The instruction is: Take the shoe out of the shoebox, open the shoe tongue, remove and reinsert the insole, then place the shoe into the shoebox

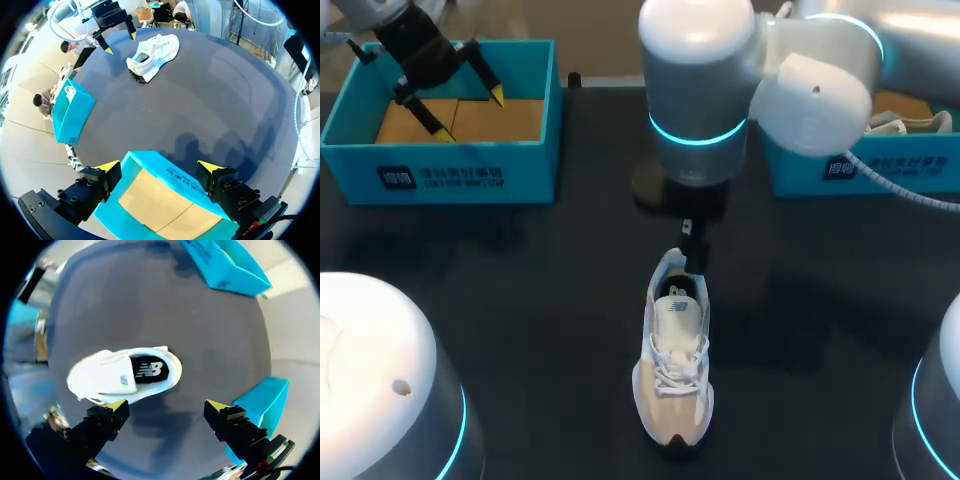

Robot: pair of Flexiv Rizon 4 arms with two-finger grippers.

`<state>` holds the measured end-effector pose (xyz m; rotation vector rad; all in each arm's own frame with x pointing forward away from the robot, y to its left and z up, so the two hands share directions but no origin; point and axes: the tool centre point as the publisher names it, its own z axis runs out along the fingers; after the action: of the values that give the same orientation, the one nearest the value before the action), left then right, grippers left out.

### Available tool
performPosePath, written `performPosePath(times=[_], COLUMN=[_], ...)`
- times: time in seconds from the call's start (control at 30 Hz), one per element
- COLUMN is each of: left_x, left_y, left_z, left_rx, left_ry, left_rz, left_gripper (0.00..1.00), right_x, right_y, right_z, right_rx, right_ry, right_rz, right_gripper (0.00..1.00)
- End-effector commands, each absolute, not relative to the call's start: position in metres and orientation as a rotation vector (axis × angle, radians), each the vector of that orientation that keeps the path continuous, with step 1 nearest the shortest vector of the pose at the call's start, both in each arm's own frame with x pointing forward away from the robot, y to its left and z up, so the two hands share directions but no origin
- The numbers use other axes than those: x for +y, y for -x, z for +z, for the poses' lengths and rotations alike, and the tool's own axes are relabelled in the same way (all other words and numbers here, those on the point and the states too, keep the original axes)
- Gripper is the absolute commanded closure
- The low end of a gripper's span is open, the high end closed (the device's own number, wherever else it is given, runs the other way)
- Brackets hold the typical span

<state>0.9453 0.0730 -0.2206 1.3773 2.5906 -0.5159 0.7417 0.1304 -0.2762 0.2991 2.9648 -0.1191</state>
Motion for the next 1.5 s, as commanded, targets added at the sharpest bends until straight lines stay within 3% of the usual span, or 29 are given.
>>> performPosePath(times=[0.03, 1.5], left_x=[0.073, 0.073], left_y=[-0.946, -0.946], left_z=[-0.221, -0.221], left_rx=[2.591, 2.591], left_ry=[-1.38, -1.38], left_rz=[-0.514, -0.514], left_gripper=[0.0, 0.0], right_x=[0.136, 0.156], right_y=[-0.75, -0.78], right_z=[-0.288, -0.379], right_rx=[2.974, 3.002], right_ry=[-0.155, -0.268], right_rz=[-0.102, -0.048], right_gripper=[0.0, 0.0])
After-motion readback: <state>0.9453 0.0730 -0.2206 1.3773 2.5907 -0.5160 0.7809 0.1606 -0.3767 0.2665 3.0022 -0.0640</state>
